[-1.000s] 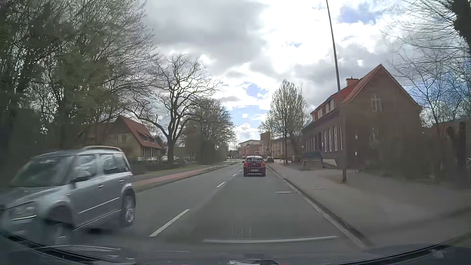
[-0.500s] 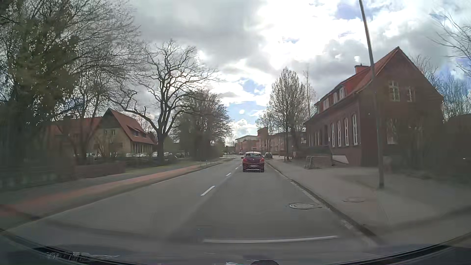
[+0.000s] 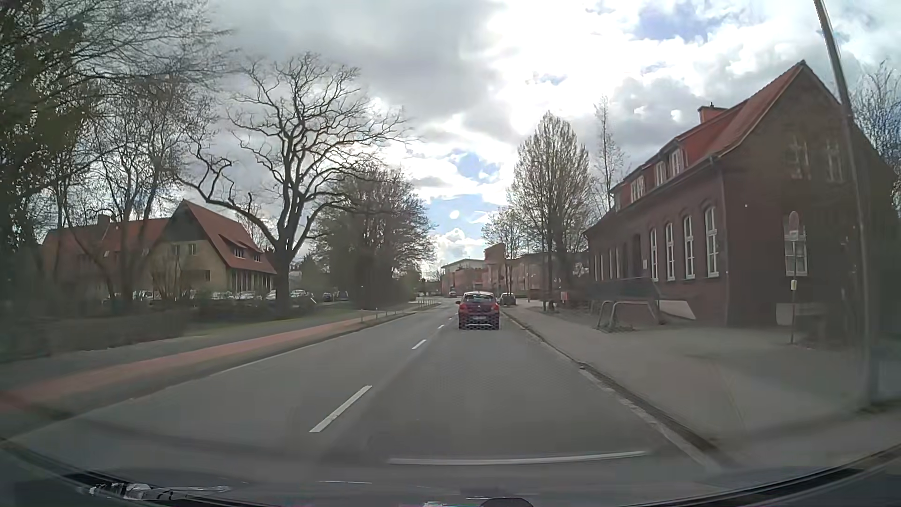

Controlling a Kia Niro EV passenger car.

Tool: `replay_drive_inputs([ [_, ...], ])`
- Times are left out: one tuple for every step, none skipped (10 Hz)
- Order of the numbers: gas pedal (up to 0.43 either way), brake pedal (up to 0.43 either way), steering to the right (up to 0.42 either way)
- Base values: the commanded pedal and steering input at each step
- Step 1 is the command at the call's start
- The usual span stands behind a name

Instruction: Follow the waypoints while adhering to traffic rules and regulations

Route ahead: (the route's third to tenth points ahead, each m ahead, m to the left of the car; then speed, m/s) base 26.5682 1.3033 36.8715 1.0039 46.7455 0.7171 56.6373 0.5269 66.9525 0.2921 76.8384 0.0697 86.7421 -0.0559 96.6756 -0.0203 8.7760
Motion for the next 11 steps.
replay_drive_inputs([
  [0.157, 0.000, 0.009],
  [0.157, 0.000, 0.008],
  [0.157, 0.000, 0.007],
  [0.169, 0.000, 0.006],
  [0.169, 0.000, 0.006],
  [0.169, 0.000, 0.005],
  [0.169, 0.000, 0.006],
  [0.169, 0.000, 0.006],
  [0.169, 0.000, 0.006],
  [0.169, 0.000, 0.006],
  [0.169, 0.000, 0.005],
])
